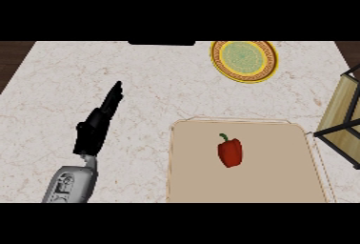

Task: Pick the tomato from the tray and place it in the tiered shelf

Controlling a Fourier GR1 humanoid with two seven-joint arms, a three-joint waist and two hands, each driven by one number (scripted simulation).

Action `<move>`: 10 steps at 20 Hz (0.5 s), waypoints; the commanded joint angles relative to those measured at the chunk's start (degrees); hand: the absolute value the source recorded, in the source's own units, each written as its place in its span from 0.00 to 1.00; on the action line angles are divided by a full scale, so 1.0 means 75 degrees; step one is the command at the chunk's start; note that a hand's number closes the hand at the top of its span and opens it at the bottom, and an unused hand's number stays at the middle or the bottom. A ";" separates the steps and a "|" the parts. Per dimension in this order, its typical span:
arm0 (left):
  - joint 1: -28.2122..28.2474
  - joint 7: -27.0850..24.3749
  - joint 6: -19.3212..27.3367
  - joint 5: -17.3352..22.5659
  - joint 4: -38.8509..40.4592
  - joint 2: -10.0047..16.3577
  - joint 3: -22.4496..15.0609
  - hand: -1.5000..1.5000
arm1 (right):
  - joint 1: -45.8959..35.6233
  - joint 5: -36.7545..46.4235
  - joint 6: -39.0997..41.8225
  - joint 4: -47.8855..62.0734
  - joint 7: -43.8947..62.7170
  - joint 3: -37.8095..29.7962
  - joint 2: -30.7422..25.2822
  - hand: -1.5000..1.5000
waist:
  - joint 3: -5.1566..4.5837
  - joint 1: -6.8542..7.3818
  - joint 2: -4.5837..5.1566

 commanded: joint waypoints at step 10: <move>0.0249 -0.0290 0.0002 -0.0027 0.0013 -0.0078 -0.0046 0.50 | -0.1358 0.1795 -0.1321 0.1688 -0.0257 0.0776 0.0062 1.00 | 0.0001 0.0017 0.0037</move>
